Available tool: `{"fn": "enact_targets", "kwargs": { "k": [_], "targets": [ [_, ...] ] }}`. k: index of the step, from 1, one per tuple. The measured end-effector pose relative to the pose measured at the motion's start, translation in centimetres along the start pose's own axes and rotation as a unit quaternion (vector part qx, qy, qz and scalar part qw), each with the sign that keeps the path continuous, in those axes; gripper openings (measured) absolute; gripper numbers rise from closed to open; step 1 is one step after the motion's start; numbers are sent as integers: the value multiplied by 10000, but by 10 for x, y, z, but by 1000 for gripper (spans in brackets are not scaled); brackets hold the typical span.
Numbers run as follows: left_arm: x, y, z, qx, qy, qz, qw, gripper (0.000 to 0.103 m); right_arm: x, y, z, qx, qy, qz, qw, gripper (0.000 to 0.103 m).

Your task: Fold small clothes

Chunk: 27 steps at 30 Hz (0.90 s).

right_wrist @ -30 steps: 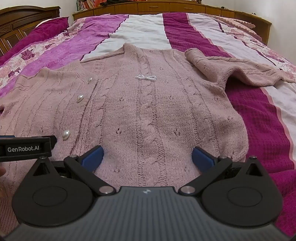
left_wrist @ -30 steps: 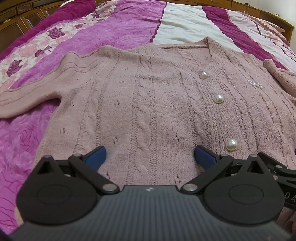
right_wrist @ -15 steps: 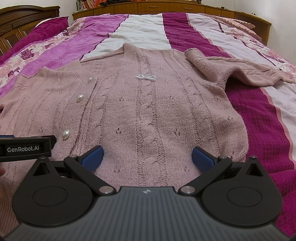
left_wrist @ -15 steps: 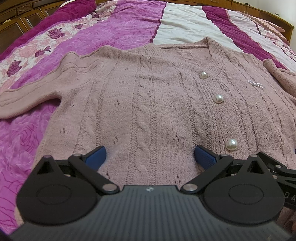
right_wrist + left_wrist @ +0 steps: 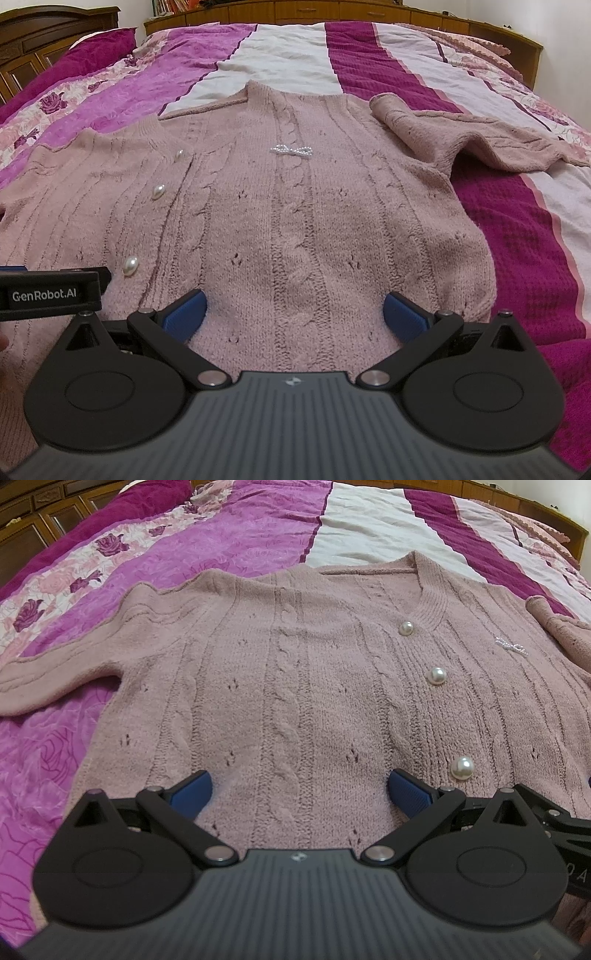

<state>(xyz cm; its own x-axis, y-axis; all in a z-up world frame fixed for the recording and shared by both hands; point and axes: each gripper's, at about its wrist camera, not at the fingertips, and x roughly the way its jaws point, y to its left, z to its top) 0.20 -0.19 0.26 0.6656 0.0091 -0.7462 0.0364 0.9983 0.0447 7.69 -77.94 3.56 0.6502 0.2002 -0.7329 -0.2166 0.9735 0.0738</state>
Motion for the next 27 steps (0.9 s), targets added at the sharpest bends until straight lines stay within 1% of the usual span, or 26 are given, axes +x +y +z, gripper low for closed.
{"fn": "enact_targets", "kwargs": {
  "k": [7,10,14,20,22,27],
  "targets": [
    [1,2,1,26,17,-6,10000,103,-1,-3,2,25,51,73,10000,103],
    [2,2,2,35,58,-13,10000,103,-3,-8,7,98,151,224,9996,103],
    [4,3,5,35,127,-28,9999,103,-7,-22,19,368,300,460,9978,103],
    [3,1,6,32,187,-6,9998,103,-14,-52,37,699,313,695,9946,103],
    [3,2,8,29,225,-21,9997,103,-13,-67,43,909,336,801,9921,103],
    [0,6,14,-17,316,-109,9994,103,-10,-109,59,1512,361,1173,9809,103]
  ]
}}
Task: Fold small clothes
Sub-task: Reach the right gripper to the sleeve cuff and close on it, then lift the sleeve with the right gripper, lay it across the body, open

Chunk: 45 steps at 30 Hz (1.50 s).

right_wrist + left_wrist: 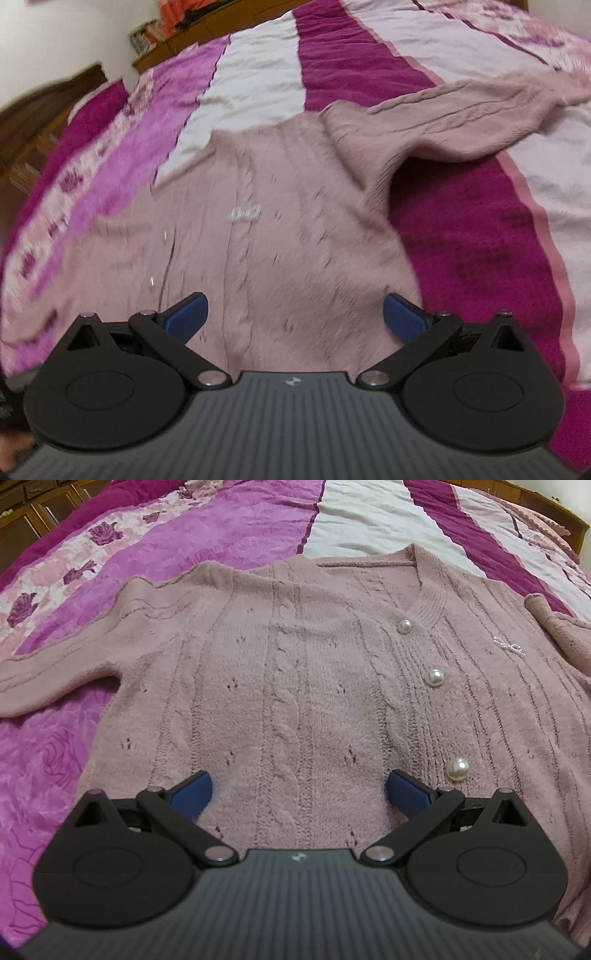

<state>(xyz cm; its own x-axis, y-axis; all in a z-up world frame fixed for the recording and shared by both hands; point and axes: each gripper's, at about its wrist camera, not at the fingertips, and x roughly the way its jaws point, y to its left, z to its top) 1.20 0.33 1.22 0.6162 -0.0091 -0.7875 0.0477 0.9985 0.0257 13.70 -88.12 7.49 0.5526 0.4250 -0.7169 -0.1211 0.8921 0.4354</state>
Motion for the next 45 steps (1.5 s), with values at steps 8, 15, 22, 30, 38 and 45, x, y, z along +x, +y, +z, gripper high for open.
{"fn": "enact_targets", "kwargs": {
  "k": [8,15,22,30,38,45],
  "targets": [
    [-2,-3,7,-83,71,-19,9999,103,-15,-65,52,472,-685,-334,9960,103],
    [-1,-6,12,-64,133,31,9999,103,-13,-147,89,1194,-1086,-694,9844,103],
    [2,-7,13,-95,211,78,9997,103,13,-205,123,1723,-1409,-736,9721,103],
    [7,-10,11,-69,253,161,9995,103,38,-231,157,2058,-1807,-515,9604,94],
    [7,-12,11,-37,229,199,9995,103,30,-225,173,1734,-2046,-859,9595,8],
    [3,-6,15,-73,274,95,9996,103,-22,-201,179,1230,-2624,-915,9527,6]
  ]
}}
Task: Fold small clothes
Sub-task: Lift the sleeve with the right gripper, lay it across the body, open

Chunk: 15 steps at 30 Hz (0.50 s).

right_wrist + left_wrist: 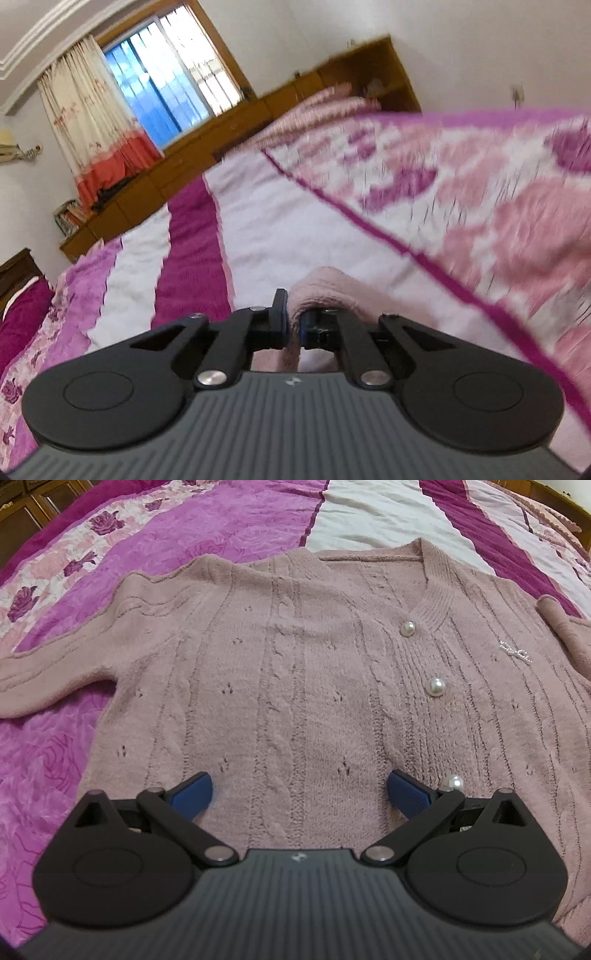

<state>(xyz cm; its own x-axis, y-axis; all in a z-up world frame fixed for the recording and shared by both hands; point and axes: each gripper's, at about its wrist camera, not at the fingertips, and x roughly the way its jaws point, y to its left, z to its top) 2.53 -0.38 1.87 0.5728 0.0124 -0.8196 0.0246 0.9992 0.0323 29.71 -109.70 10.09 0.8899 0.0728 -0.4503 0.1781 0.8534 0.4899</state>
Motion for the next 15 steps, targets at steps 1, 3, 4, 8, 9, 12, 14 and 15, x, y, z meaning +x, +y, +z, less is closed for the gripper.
{"fn": "enact_targets", "kwargs": {
  "k": [1,3,4,8,9,12,14,15],
  "targets": [
    [-1,1,0,-14,-7,-11,10000,103,-9,1,5,-17,-135,-15,9999,6],
    [-2,4,0,-39,-15,-16,10000,103,-26,1,15,12,-343,-32,9994,6],
    [-2,6,0,-49,-19,-15,10000,103,-36,1,19,64,-402,0,9992,6],
    [-5,13,1,-118,-33,-34,9999,103,-63,8,25,76,-464,179,9987,6],
    [-6,15,2,-138,-47,-24,9999,103,-71,13,24,28,-457,237,9987,6],
    [-12,22,7,-169,-139,28,9998,103,-85,35,19,-117,-435,424,9981,6],
    [-17,28,11,-172,-203,81,9996,103,-93,56,14,-198,-391,595,9973,6],
    [-20,31,14,-169,-236,110,9995,103,-96,66,10,-243,-367,673,9968,6]
  ]
}}
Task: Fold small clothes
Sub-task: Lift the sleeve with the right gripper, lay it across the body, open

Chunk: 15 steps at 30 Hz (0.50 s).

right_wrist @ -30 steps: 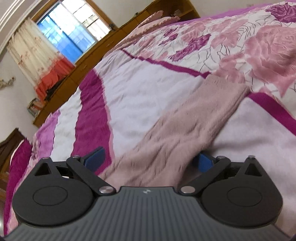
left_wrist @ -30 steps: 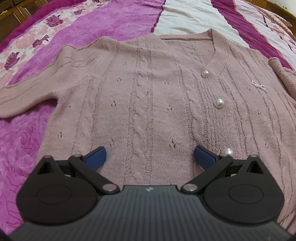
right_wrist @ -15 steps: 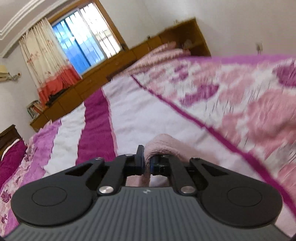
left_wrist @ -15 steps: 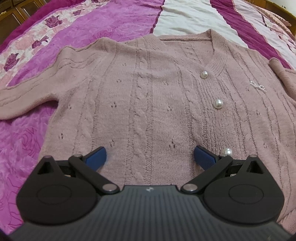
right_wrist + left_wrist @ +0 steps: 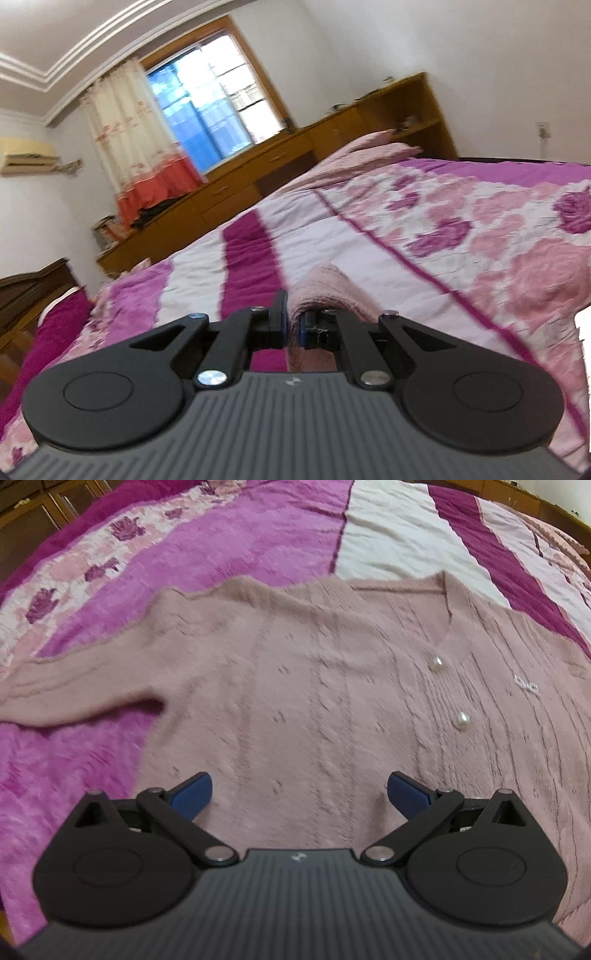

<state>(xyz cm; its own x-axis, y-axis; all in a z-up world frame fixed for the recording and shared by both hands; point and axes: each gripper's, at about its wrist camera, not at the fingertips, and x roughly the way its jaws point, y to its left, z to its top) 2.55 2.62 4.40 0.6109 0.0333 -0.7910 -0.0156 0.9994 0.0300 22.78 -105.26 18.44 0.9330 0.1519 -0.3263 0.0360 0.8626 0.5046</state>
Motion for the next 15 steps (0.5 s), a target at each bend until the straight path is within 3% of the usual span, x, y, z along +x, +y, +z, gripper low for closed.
{"fn": "enact_targets", "kwargs": {
  "k": [15],
  "targets": [
    [-31,62,17,-500,-258,186,9982,103,-20,193,-84,-765,317,1119,9903,6]
  ]
}}
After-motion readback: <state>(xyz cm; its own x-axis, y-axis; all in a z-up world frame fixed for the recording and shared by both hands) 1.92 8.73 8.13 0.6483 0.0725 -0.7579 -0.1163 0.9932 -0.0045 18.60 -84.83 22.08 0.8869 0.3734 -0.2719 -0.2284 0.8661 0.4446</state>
